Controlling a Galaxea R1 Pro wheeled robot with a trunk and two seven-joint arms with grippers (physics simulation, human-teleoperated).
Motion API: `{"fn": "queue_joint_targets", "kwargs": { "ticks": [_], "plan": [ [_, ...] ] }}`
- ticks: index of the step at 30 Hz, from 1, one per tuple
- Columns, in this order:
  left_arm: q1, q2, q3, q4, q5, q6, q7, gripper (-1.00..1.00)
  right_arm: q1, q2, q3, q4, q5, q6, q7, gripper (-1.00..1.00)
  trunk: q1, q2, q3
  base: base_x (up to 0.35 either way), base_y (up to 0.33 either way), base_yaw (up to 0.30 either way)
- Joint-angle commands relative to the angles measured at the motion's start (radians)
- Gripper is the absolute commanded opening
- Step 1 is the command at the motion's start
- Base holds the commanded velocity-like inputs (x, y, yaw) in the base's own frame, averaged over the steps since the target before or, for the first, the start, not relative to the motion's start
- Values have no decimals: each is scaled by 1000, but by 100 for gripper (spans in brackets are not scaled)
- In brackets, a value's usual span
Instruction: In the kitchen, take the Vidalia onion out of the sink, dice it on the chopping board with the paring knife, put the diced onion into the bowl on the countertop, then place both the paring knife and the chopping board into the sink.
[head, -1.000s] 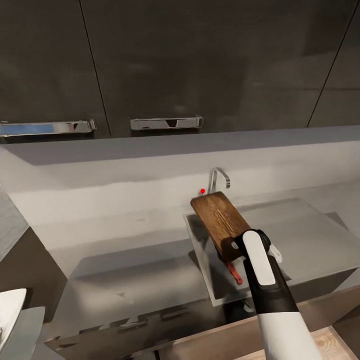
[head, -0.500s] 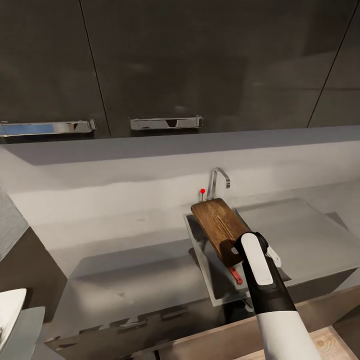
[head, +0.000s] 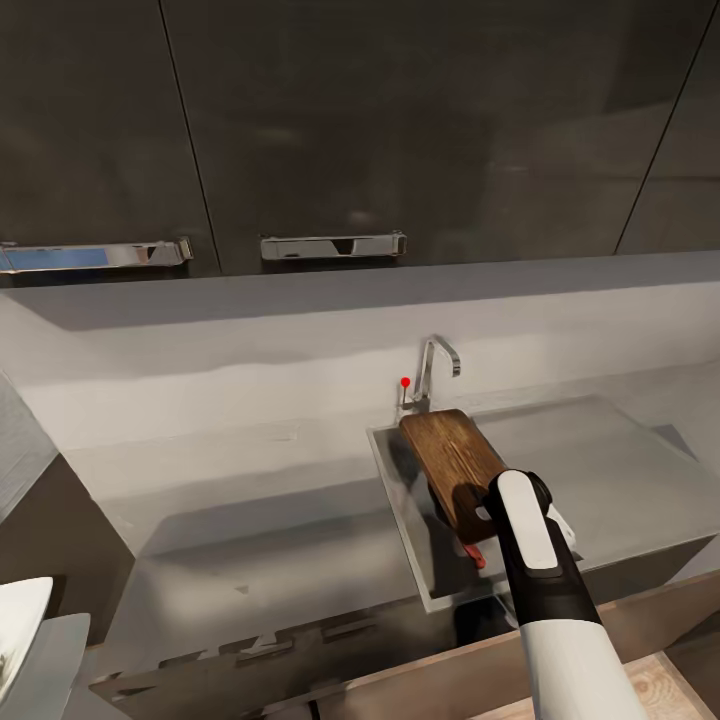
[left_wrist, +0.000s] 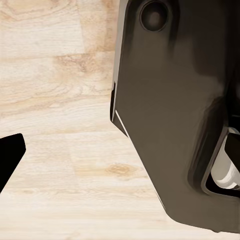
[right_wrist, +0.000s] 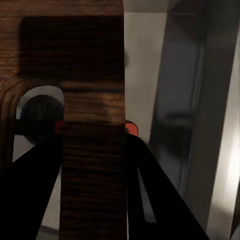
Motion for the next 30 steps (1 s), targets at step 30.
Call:
{"fn": "queue_joint_targets", "kwargs": {
  "ticks": [30],
  "plan": [
    [-1, -1, 4, 1, 6, -3, 0, 100, -1, 1, -5, 21, -3, 9, -2, -100, 1, -2, -24, 0, 0, 43]
  ]
}}
